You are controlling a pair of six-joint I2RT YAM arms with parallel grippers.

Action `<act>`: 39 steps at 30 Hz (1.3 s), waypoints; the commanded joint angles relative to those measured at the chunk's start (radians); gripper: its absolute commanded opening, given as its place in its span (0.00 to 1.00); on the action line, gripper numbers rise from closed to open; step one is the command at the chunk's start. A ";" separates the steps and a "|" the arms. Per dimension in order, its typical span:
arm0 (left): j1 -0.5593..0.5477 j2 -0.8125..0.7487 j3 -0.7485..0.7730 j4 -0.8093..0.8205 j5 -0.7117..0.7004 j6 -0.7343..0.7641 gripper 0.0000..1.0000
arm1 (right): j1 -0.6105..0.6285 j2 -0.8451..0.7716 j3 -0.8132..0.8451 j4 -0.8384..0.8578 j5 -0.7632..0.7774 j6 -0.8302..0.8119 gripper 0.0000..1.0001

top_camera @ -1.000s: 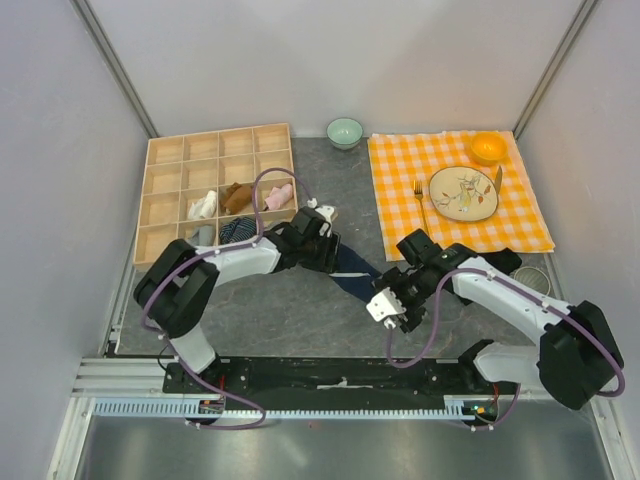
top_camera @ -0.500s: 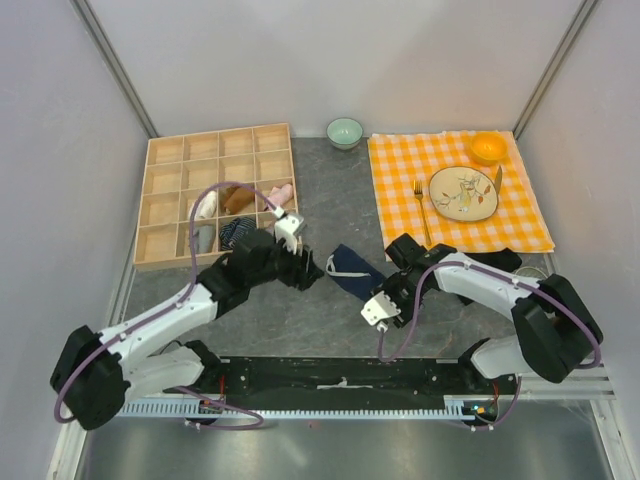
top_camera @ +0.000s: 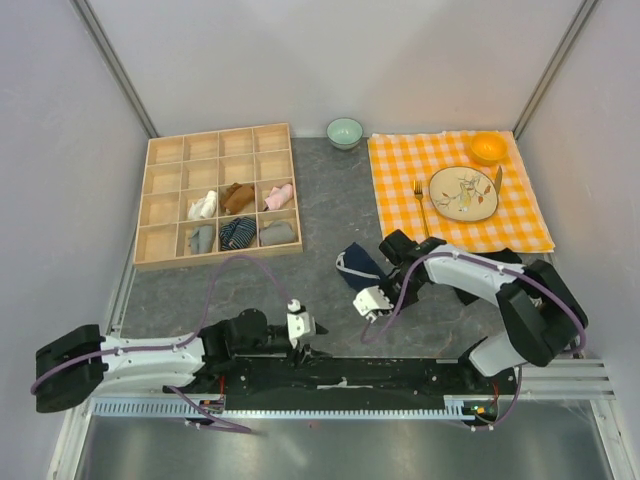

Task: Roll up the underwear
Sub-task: Roll the underwear to the center of the board.

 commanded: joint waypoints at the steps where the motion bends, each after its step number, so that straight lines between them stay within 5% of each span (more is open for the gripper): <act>1: -0.109 0.013 -0.054 0.223 -0.092 0.185 0.64 | 0.019 0.099 0.112 -0.201 -0.165 0.129 0.13; 13: -0.269 0.367 0.040 0.435 -0.307 0.362 0.67 | 0.069 0.366 0.332 -0.259 -0.281 0.492 0.13; 21: -0.272 0.686 0.135 0.619 -0.422 0.426 0.68 | 0.071 0.427 0.364 -0.266 -0.327 0.503 0.14; 32: -0.272 0.892 0.233 0.665 -0.538 0.487 0.68 | 0.069 0.461 0.372 -0.322 -0.358 0.436 0.15; 39: -0.274 0.945 0.279 0.603 -0.542 0.480 0.54 | 0.069 0.457 0.375 -0.326 -0.361 0.432 0.17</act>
